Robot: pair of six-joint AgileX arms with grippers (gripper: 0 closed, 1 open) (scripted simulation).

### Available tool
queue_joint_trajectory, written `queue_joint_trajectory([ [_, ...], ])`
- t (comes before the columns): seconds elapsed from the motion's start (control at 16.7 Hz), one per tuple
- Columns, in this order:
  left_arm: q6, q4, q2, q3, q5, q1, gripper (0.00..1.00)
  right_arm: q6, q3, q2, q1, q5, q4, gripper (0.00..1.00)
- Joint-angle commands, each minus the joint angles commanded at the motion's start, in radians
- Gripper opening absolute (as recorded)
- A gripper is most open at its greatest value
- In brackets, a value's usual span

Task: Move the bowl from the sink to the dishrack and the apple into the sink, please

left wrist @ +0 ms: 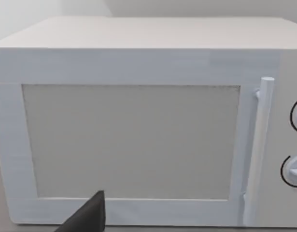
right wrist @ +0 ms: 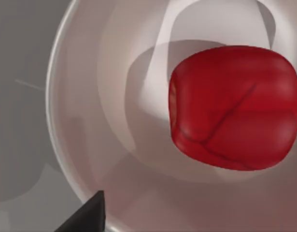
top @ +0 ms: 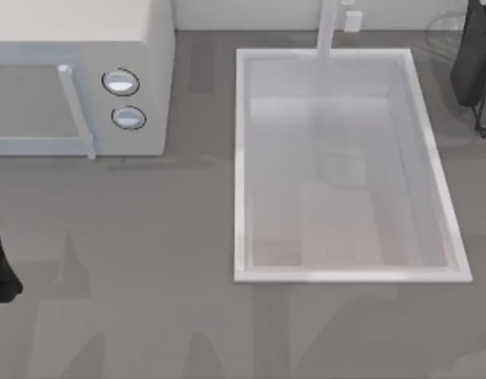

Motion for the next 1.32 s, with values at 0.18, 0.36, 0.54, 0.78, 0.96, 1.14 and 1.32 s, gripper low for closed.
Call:
queue_joint_trajectory([
  [0.18, 0.0, 0.0, 0.0, 0.0, 0.0, 0.0, 1.0, 0.001, -0.013, 0.004, 0.005, 0.001, 0.019, 1.0],
  [0.36, 0.0, 0.0, 0.0, 0.0, 0.0, 0.0, 1.0, 0.004, -0.068, 0.047, 0.003, 0.002, 0.118, 1.0],
  [0.54, 0.0, 0.0, 0.0, 0.0, 0.0, 0.0, 1.0, 0.006, -0.148, 0.112, 0.002, 0.003, 0.272, 1.0],
  [0.78, 0.0, 0.0, 0.0, 0.0, 0.0, 0.0, 1.0, 0.006, -0.232, 0.182, 0.003, 0.001, 0.418, 1.0],
  [0.96, 0.0, 0.0, 0.0, 0.0, 0.0, 0.0, 1.0, 0.006, -0.241, 0.189, 0.003, 0.001, 0.43, 1.0],
  [1.14, 0.0, 0.0, 0.0, 0.0, 0.0, 0.0, 1.0, 0.006, -0.241, 0.189, 0.003, 0.001, 0.43, 0.92],
  [1.32, 0.0, 0.0, 0.0, 0.0, 0.0, 0.0, 1.0, 0.006, -0.241, 0.189, 0.003, 0.001, 0.43, 0.7],
])
